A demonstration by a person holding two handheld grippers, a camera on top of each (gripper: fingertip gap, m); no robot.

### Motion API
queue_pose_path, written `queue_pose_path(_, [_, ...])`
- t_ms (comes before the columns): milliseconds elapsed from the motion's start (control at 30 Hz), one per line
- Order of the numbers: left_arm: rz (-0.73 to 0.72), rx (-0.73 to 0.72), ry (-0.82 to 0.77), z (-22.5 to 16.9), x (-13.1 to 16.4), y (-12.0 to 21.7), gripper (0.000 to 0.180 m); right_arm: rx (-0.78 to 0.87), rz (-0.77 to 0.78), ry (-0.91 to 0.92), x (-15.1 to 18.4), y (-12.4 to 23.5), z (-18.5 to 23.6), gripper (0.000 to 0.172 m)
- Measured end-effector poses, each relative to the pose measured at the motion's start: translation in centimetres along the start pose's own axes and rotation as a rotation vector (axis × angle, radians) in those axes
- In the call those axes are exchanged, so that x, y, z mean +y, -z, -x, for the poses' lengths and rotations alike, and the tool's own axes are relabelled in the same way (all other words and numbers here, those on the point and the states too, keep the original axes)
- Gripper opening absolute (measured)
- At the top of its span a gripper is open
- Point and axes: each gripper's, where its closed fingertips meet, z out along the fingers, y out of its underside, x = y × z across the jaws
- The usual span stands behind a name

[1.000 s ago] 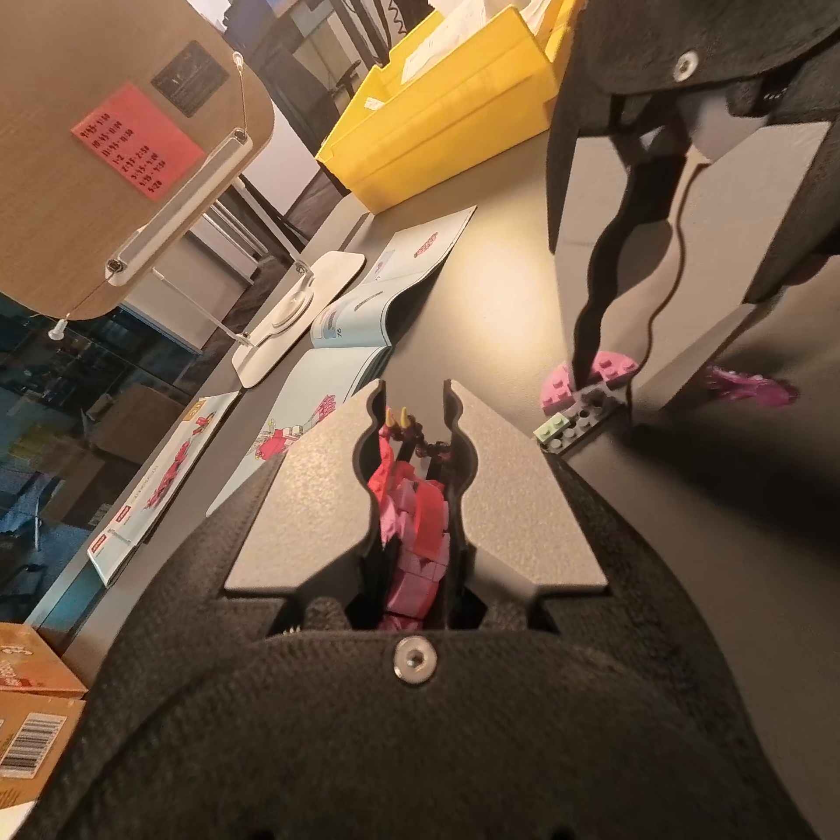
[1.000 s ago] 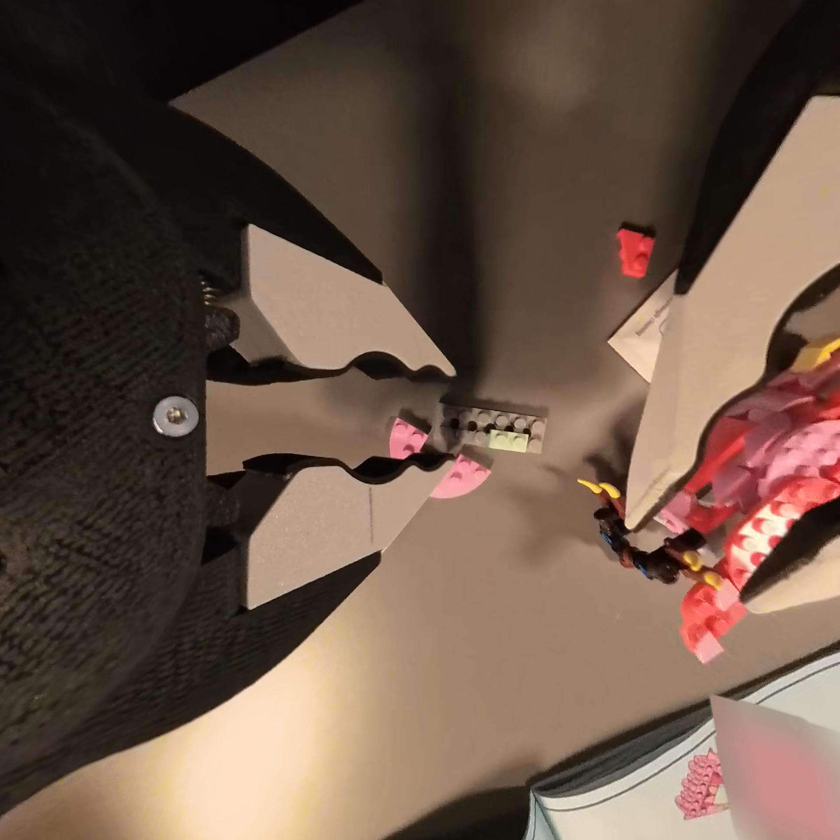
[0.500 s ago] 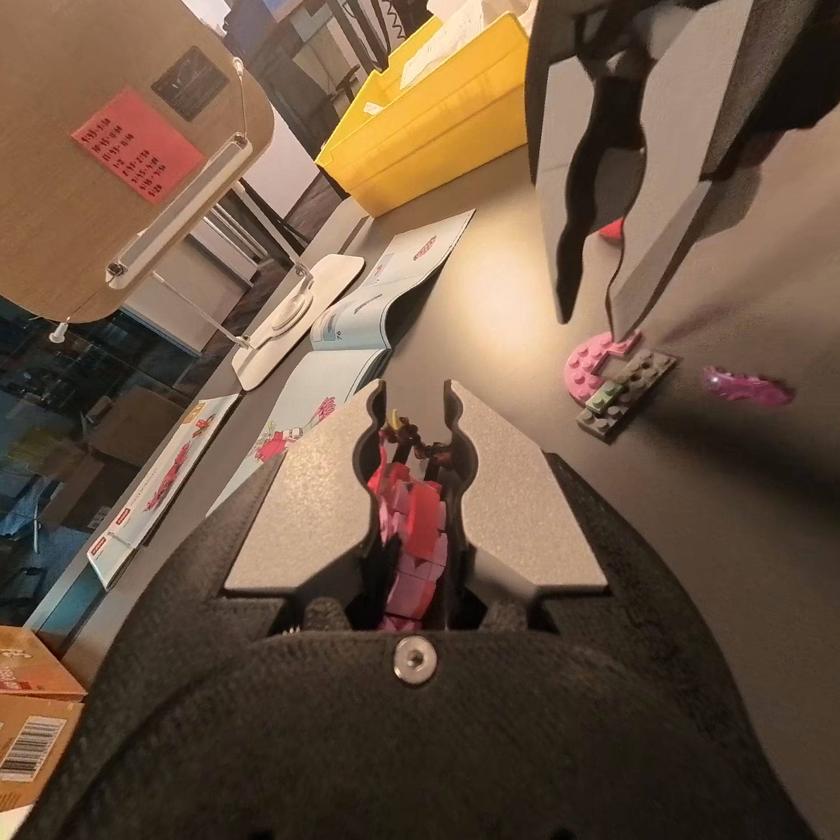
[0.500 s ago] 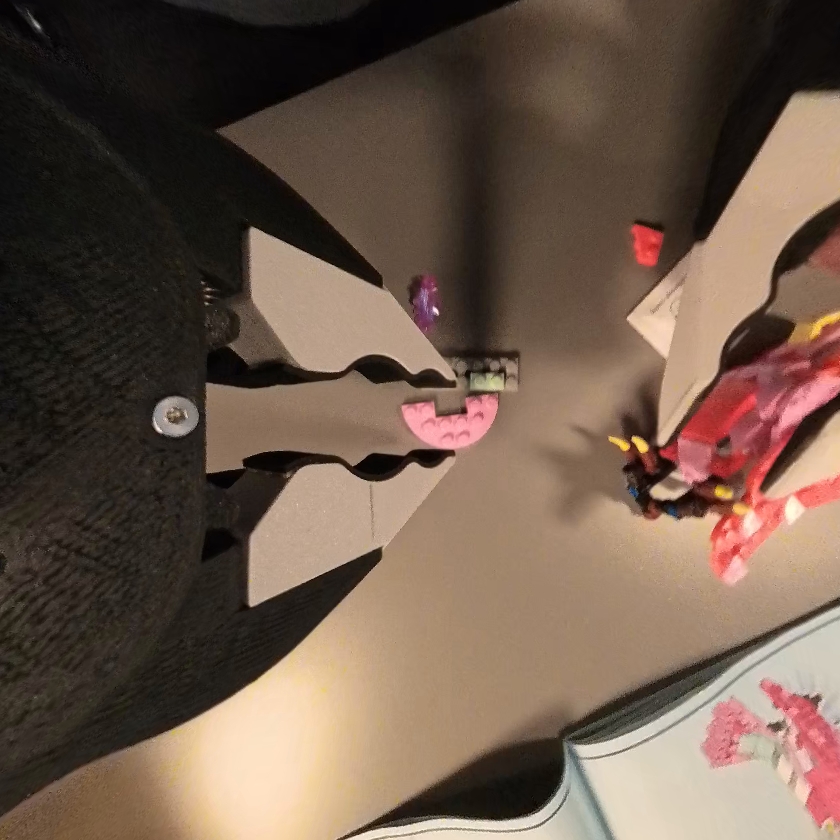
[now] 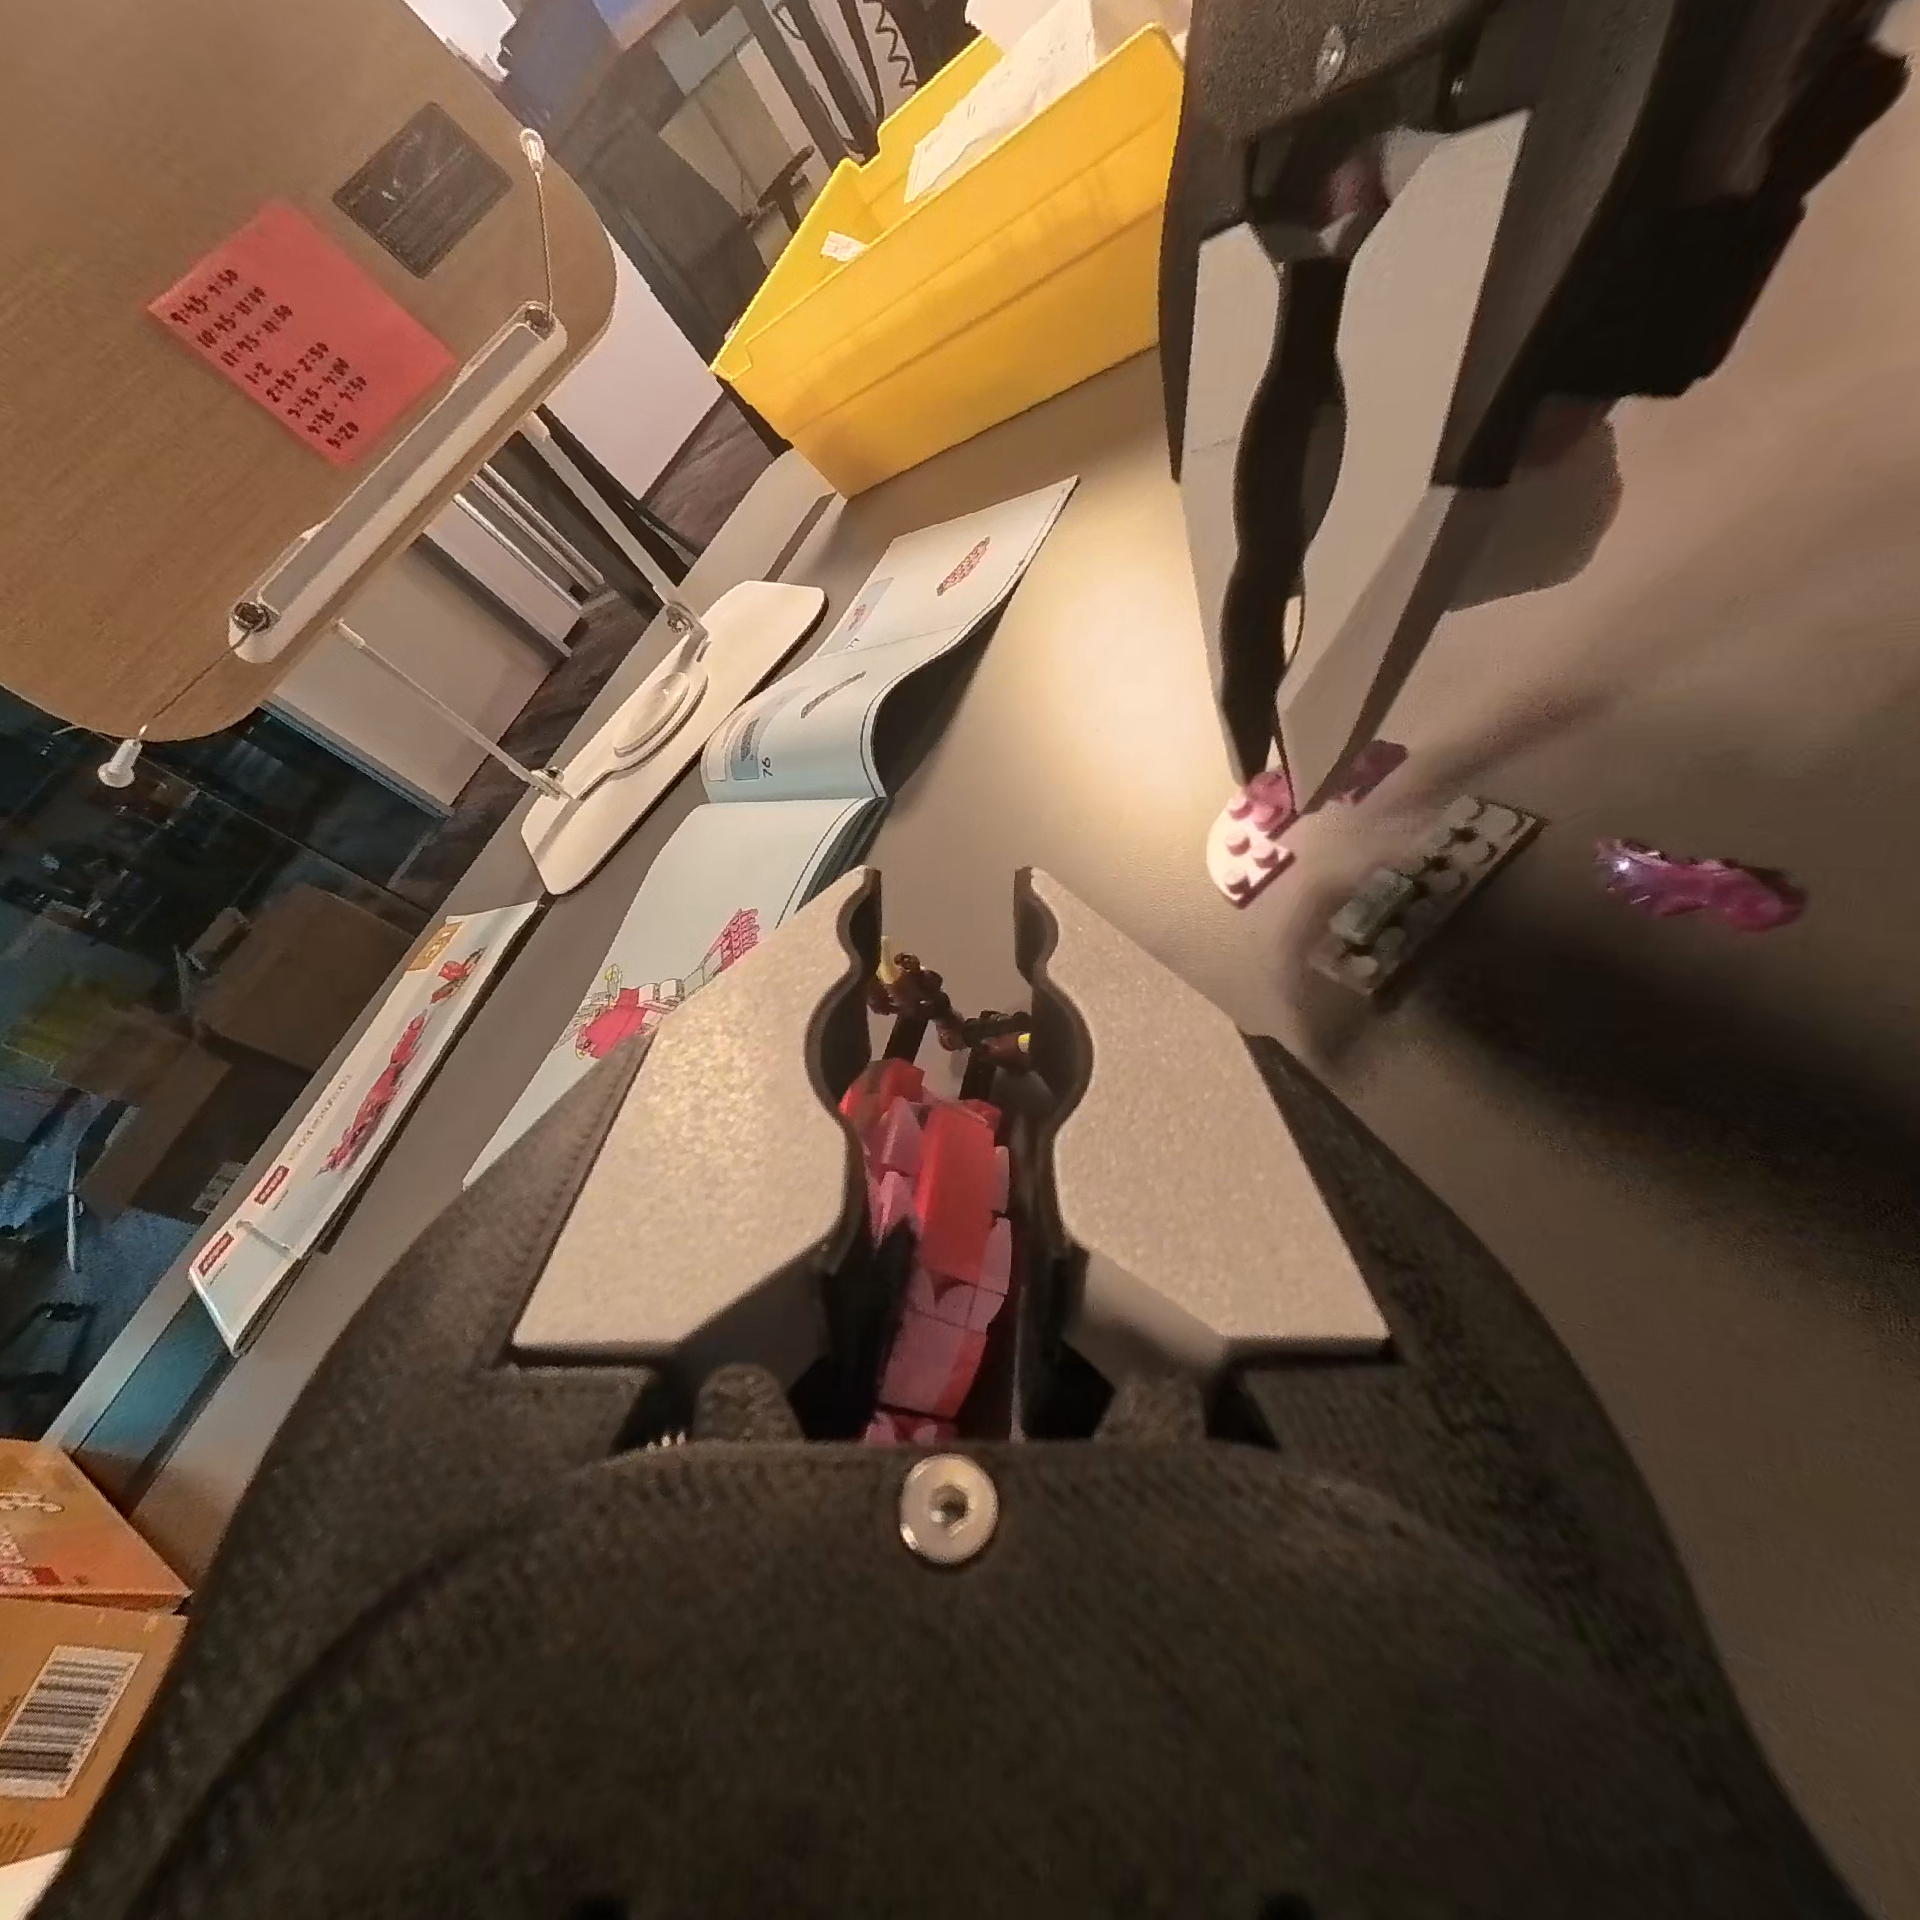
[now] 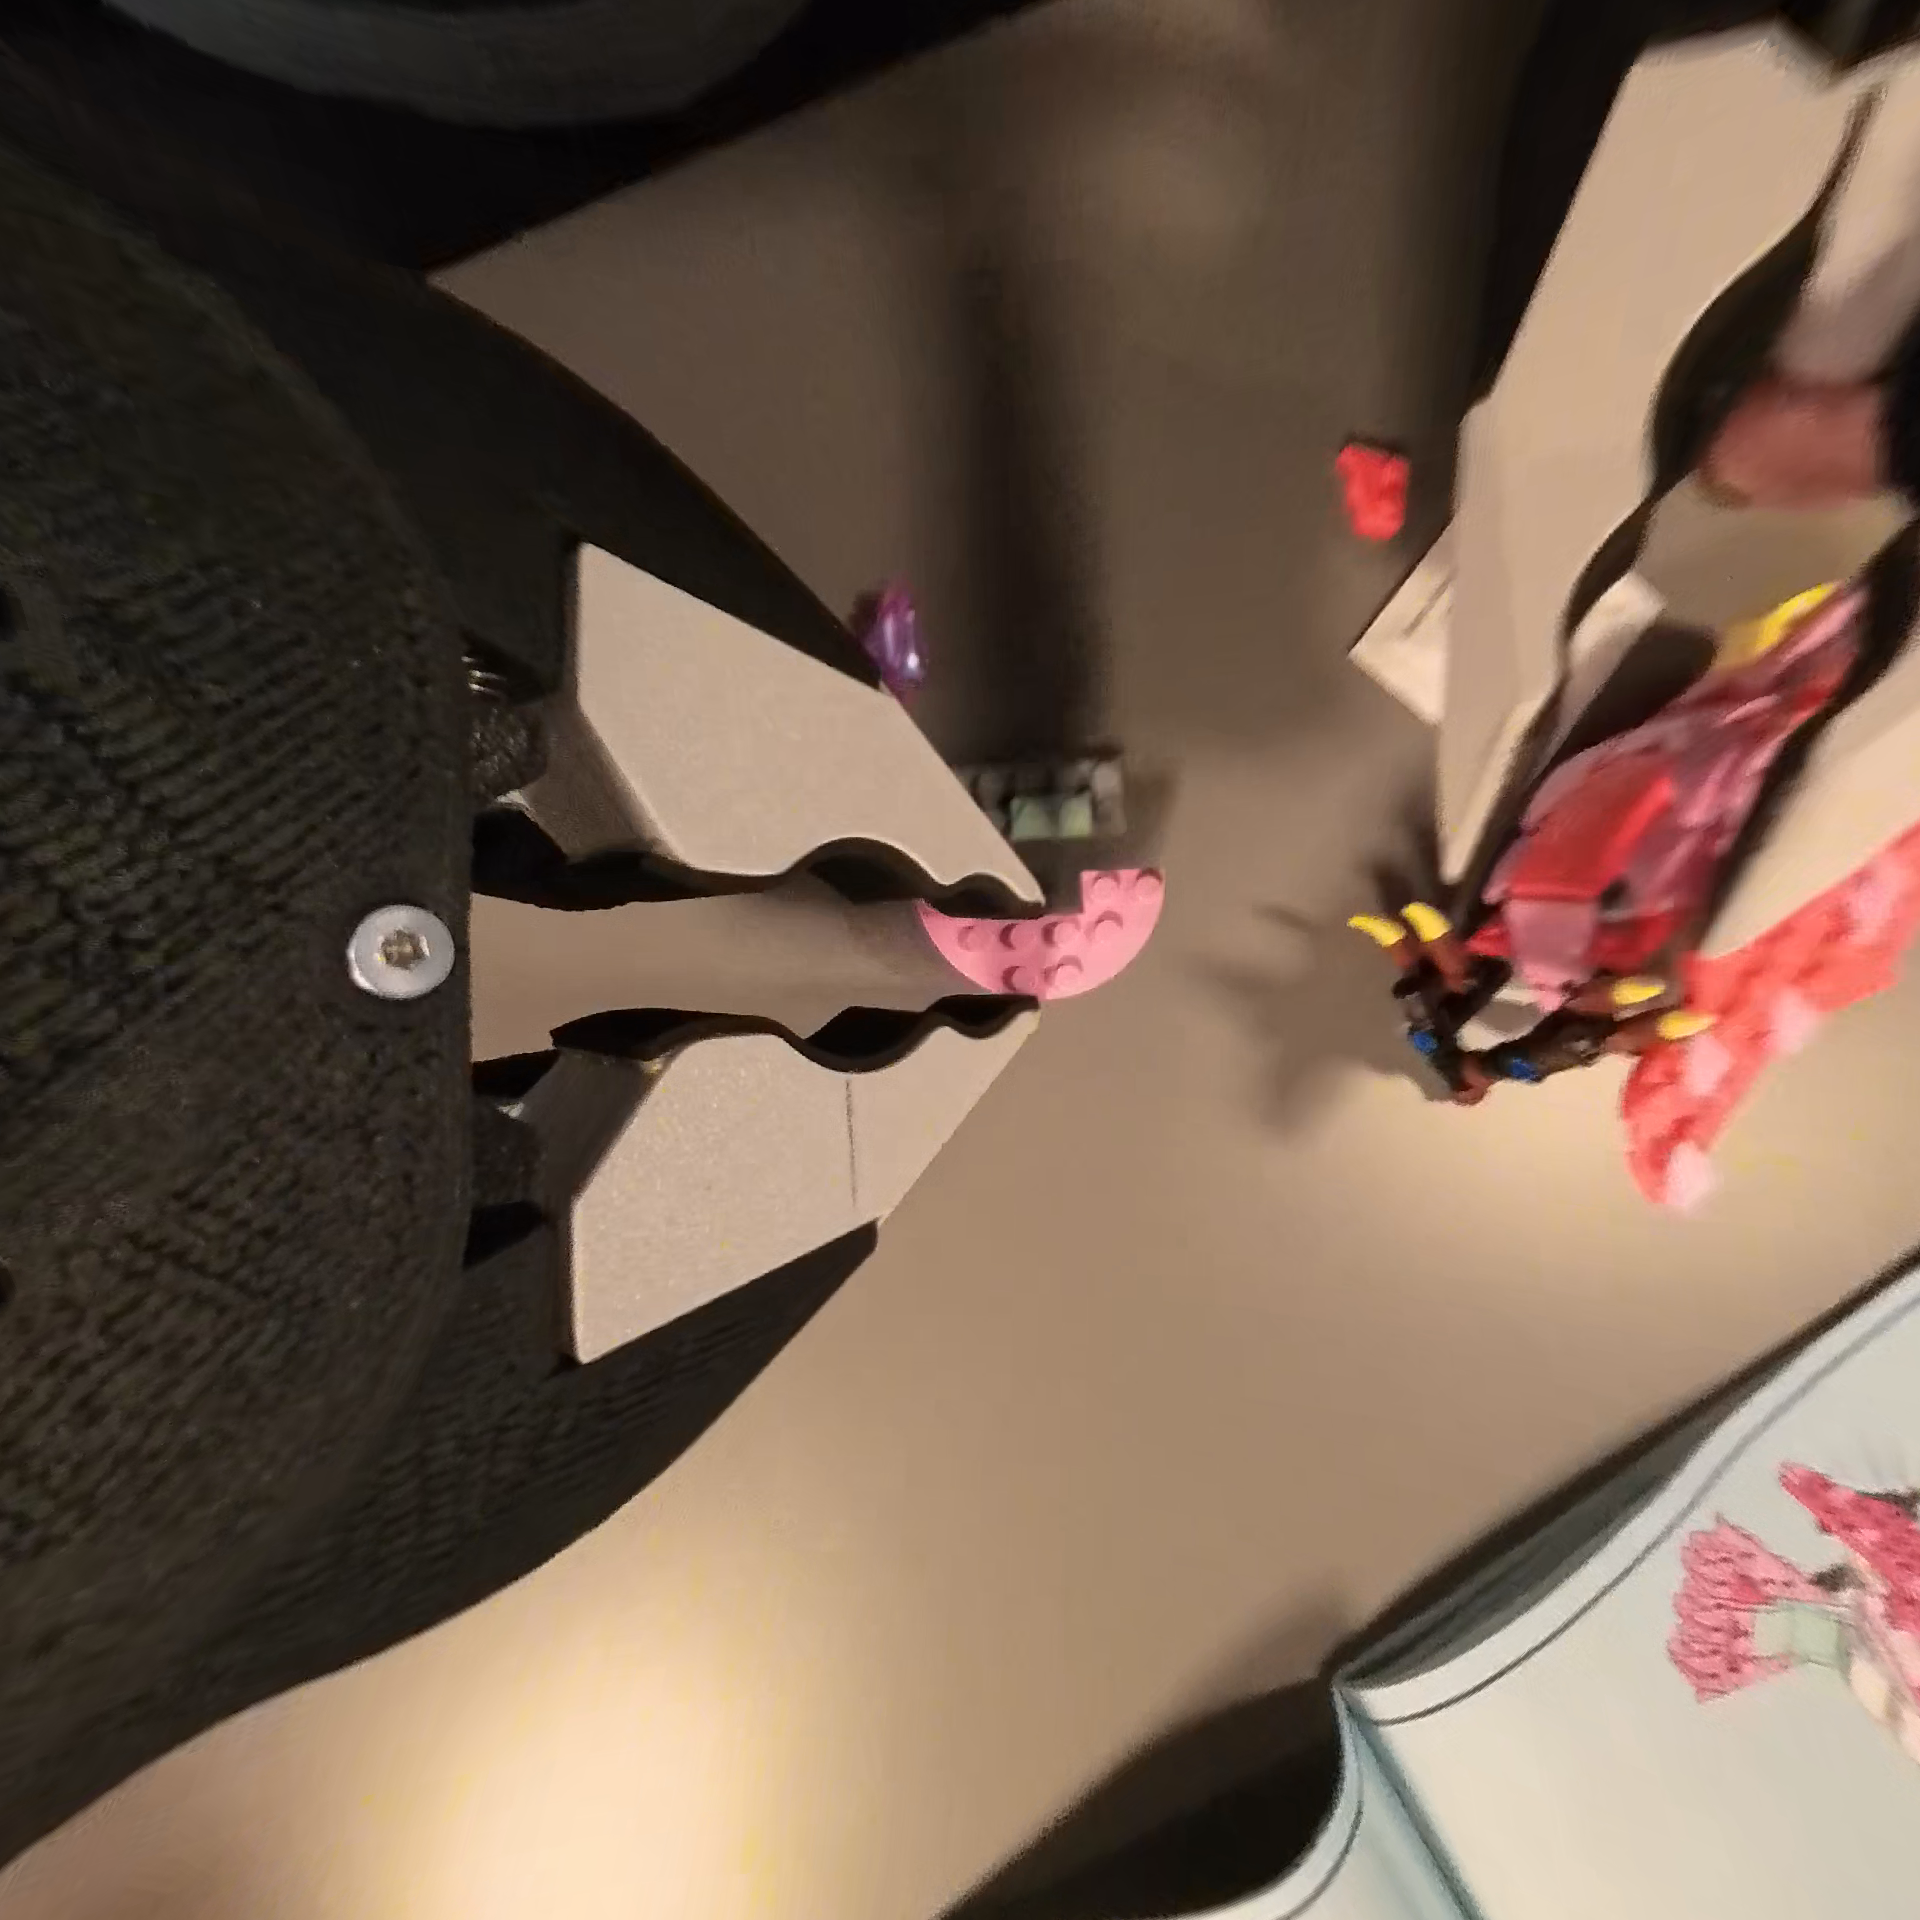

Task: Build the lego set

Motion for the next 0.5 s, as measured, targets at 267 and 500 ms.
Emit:
queue_pose_path(267, [0.005,0.007,-0.006,-0.2,0.1,-0.1,0.024,0.021,0.077,0.072,0.2,-0.7,1.5,0.012])
queue_pose_path(500, [0.007,0.013,-0.007,-0.4,0.1,-0.2,0.024,0.040,0.097,0.098,0.5,-1.0,1.5,0.012])
